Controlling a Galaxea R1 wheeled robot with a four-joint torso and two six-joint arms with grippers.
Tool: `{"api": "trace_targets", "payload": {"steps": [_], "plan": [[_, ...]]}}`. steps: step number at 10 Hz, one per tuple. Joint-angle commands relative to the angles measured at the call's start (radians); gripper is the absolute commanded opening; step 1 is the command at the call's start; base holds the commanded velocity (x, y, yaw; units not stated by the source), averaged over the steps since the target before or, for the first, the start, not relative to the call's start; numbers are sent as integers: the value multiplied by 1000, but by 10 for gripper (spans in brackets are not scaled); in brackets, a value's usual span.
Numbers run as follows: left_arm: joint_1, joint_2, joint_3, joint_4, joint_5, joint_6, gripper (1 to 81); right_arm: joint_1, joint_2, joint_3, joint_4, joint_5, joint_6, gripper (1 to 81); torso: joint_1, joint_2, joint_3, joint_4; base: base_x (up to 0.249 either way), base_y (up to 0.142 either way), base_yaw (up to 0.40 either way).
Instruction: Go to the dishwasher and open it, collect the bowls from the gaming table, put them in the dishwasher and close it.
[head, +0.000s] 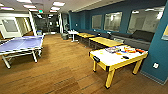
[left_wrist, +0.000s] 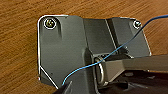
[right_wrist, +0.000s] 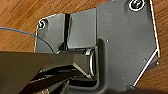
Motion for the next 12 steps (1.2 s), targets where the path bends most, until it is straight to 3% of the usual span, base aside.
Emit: {"api": "trace_targets", "payload": {"steps": [1, 9, 12], "plan": [[-39, -8, 4, 4, 49, 5, 811, 44, -2, 7, 1, -54, 2, 811, 0, 0, 0, 0, 0, 0, -400], [-39, -12, 4, -2, 48, 5, 811, 44, -1, 7, -8, -54, -2, 811, 0, 0, 0, 0, 0, 0, -397], [-39, -12, 4, -5, 49, 3, 811, 45, -1, 7, -8, -54, -4, 811, 0, 0, 0, 0, 0, 0, -259]]}}
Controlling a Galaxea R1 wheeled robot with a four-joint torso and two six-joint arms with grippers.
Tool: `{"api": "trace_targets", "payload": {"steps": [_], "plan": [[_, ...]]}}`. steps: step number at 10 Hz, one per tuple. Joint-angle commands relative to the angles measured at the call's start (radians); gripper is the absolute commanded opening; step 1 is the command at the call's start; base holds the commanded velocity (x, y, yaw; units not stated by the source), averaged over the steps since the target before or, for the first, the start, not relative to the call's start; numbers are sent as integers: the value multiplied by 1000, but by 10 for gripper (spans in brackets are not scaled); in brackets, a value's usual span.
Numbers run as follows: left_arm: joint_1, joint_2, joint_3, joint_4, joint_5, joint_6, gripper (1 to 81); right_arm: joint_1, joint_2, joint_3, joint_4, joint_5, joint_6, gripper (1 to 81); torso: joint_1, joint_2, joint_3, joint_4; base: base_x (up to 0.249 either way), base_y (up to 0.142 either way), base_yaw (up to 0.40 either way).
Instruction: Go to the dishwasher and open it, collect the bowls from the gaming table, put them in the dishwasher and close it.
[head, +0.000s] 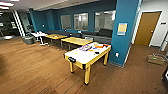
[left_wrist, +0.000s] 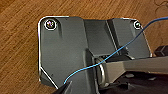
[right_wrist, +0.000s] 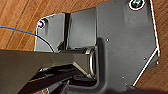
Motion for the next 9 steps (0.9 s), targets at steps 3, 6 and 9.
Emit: {"api": "trace_targets", "payload": {"steps": [3, 6, 9], "plan": [[-37, -9, 4, -3, 48, 0, 811, 44, 0, 8, -10, -54, -4, 811, 0, 0, 0, 0, 0, 0, -35], [-37, -9, 4, -4, 50, 0, 811, 44, 5, 8, -8, -53, -4, 811, 0, 0, 0, 0, 0, 0, 0], [-37, -9, 4, -4, 50, 0, 811, 44, 7, 8, -7, -53, -4, 811, 0, 0, 0, 0, 0, 0, 0]]}}
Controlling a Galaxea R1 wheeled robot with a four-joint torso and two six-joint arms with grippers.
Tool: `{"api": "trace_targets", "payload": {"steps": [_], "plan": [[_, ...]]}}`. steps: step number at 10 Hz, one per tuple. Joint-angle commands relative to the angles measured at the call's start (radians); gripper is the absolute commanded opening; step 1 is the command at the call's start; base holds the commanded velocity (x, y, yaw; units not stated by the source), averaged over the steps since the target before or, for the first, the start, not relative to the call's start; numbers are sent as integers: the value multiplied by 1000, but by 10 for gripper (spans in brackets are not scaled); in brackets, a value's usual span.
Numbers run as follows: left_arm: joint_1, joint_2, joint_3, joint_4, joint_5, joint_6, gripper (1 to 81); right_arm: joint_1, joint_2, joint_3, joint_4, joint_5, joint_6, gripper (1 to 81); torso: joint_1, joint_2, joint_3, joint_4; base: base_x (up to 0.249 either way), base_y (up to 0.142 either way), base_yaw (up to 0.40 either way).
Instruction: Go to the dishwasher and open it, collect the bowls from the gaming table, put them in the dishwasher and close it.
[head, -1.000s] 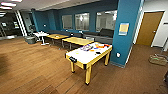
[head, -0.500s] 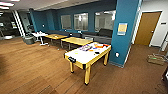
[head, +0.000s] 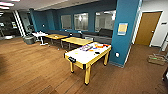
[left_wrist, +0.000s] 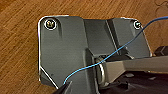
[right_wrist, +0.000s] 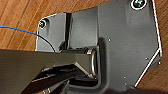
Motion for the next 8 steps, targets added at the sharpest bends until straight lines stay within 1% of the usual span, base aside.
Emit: {"api": "trace_targets", "payload": {"steps": [1, 5, 8], "plan": [[-39, -9, 4, -4, 49, 1, 811, 44, 3, 8, -7, -53, -4, 811, 0, 0, 0, 0, 0, 0, 0], [-37, -11, 4, -4, 49, 1, 811, 45, 1, 8, -8, -53, -5, 811, -2, -1, 0, 0, 86, 0, 0], [-37, -11, 4, -4, 49, 1, 811, 44, 3, 8, -8, -53, -4, 811, -3, -1, 0, 0, 129, 0, 0]]}}
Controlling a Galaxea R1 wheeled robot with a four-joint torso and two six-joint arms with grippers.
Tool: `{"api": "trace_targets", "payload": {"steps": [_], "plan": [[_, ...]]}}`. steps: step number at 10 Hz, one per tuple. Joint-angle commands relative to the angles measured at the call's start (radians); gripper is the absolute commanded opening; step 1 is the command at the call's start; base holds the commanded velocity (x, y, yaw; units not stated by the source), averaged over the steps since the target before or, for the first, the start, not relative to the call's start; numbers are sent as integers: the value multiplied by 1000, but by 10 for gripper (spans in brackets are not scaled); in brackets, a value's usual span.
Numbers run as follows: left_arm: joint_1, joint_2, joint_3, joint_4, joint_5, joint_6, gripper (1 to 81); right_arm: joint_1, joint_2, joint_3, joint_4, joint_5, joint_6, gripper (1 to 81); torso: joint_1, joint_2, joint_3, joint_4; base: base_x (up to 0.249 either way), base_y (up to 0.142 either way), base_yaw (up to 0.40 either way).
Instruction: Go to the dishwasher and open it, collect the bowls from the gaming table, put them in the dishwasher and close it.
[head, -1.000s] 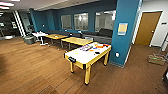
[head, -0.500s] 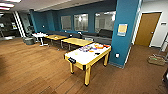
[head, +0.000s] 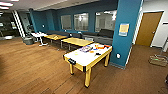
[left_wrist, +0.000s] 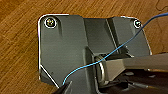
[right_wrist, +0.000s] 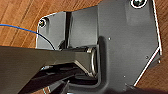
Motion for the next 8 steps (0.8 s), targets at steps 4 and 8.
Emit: {"api": "trace_targets", "payload": {"steps": [4, 8], "plan": [[-40, -11, 4, -4, 48, 1, 811, 48, 5, 8, -8, -53, -3, 811, 0, 0, 0, 0, 139, 0, 0], [-40, -14, 4, -4, 46, 1, 811, 54, 5, 8, -8, -54, -5, 811, 0, 0, 0, 0, 137, 0, 0]]}}
